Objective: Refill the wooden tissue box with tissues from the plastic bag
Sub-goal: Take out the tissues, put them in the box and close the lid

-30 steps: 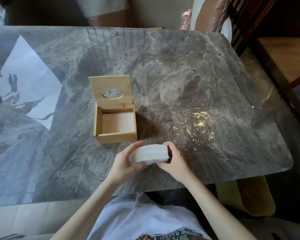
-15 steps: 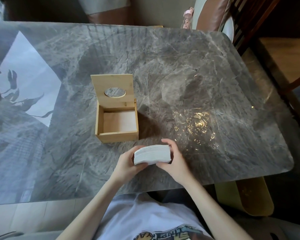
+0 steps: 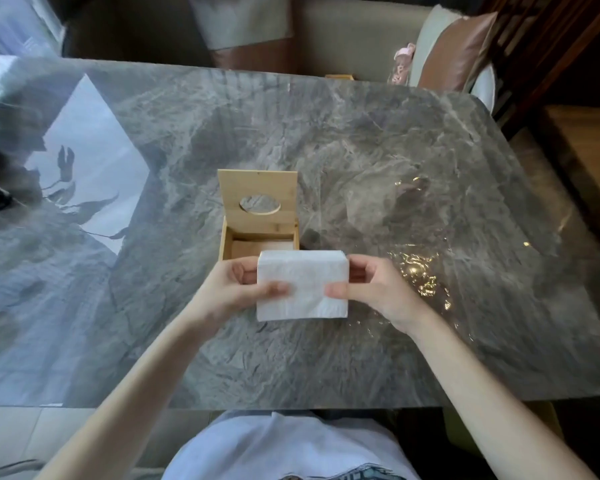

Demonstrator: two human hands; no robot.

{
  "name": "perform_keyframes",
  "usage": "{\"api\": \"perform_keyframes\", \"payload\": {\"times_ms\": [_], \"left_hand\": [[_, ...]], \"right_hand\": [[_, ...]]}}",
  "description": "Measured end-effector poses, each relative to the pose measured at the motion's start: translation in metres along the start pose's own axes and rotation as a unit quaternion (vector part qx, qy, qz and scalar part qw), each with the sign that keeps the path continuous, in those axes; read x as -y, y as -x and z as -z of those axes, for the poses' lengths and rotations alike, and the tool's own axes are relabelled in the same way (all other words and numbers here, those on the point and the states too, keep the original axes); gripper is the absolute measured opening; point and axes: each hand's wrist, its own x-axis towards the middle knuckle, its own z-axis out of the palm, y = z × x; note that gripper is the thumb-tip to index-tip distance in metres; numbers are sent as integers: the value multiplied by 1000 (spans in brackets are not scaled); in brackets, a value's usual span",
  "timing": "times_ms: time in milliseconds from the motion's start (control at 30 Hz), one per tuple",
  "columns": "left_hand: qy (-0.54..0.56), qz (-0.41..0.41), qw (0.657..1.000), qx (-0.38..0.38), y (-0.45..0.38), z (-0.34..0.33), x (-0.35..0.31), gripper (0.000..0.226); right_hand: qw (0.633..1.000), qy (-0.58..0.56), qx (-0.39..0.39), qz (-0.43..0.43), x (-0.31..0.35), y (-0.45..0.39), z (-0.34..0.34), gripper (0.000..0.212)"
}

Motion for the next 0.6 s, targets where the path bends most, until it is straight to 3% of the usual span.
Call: {"api": "perform_keyframes", "payload": {"times_ms": [133, 333, 467, 600], "left_hand": [[84, 45, 994, -45, -8, 18, -19, 17], [152, 107, 977, -108, -21, 41, -24, 21], [50, 89, 971, -217, -30, 44, -16, 13], [-85, 86, 953, -277, -38, 44, -7, 9]], "right_hand": [[998, -45, -35, -19, 26, -20, -14, 9], [989, -95, -37, -107, 30, -48, -29, 7], [981, -114, -50, -151, 20, -62, -35, 7], [980, 48, -168, -93, 4, -75, -46, 21]]}}
